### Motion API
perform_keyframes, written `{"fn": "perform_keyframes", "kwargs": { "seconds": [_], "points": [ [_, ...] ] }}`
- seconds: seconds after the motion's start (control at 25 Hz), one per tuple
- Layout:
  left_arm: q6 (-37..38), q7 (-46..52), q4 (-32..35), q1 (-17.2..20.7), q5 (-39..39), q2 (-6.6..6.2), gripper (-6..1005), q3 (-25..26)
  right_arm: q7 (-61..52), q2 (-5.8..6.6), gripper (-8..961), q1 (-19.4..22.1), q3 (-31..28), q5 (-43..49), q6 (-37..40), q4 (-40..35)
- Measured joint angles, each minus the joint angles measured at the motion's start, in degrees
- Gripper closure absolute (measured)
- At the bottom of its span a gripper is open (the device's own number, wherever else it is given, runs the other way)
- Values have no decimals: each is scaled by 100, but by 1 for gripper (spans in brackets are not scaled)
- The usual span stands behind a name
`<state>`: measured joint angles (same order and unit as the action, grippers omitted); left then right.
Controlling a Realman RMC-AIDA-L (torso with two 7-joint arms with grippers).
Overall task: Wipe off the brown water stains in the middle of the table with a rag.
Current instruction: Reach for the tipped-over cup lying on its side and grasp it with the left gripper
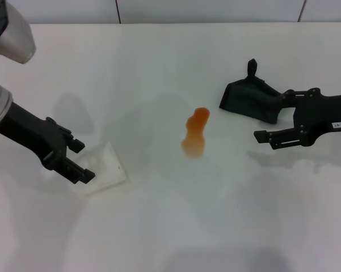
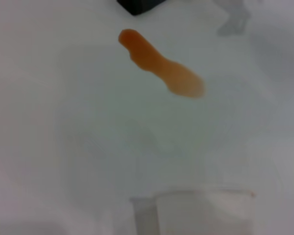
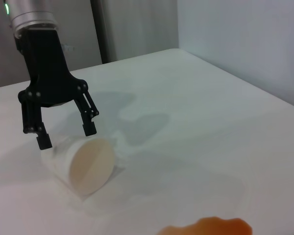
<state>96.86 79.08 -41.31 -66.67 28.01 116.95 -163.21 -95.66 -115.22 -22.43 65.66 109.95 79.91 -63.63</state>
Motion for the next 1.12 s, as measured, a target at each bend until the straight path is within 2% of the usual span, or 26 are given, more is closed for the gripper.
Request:
{"fn": "perform_keyframes", "kwargs": {
  "seconds": [0.24,1.12],
  "points": [
    [-102,15,86,-56,-9,73,107,0,12,0,153,3,-17,0,0,0],
    [-413,38,397,-24,-44,79,115,0,13,9,157,2,-28,0,10,-1]
  ]
}}
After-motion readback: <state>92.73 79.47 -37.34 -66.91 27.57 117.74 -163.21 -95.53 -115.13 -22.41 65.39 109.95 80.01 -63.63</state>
